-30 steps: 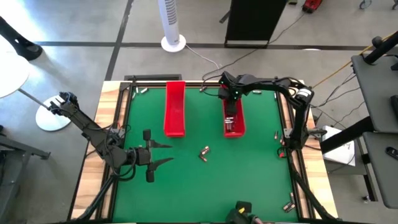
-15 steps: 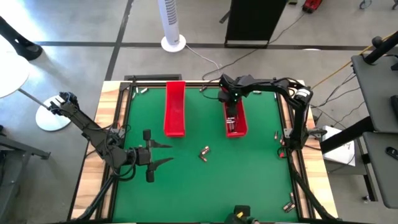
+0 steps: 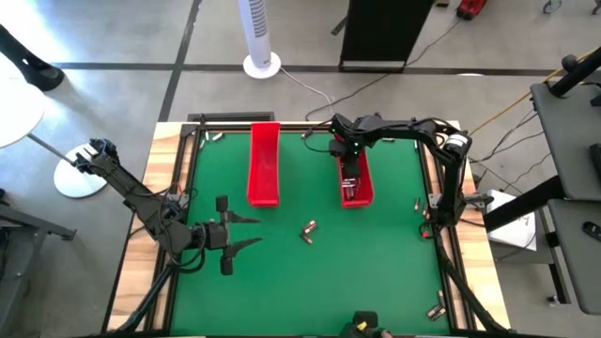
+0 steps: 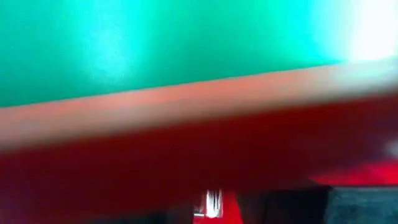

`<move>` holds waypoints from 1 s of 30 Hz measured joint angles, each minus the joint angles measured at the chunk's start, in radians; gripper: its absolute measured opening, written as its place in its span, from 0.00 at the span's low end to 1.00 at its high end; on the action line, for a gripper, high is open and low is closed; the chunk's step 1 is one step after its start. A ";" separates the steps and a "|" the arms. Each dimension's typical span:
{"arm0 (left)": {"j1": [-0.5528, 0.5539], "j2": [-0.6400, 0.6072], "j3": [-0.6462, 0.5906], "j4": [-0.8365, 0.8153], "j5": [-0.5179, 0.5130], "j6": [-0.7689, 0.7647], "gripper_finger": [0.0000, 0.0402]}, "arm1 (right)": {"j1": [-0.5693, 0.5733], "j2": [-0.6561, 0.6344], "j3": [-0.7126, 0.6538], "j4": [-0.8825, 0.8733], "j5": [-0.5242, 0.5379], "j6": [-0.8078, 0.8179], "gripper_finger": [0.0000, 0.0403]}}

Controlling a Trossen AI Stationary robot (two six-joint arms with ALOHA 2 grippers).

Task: Sort batteries
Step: Put the silver battery into the right red bin

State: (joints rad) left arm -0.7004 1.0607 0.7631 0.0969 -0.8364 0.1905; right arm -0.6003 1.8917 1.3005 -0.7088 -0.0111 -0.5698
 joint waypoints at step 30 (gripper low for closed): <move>-0.003 0.000 0.000 -0.001 0.000 -0.016 0.45 | 0.059 -0.565 -0.260 -0.293 0.142 0.341 0.42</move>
State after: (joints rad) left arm -0.7036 1.0607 0.7631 0.0964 -0.8360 0.1745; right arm -0.5412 1.3267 1.0405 -1.0016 0.1307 -0.2292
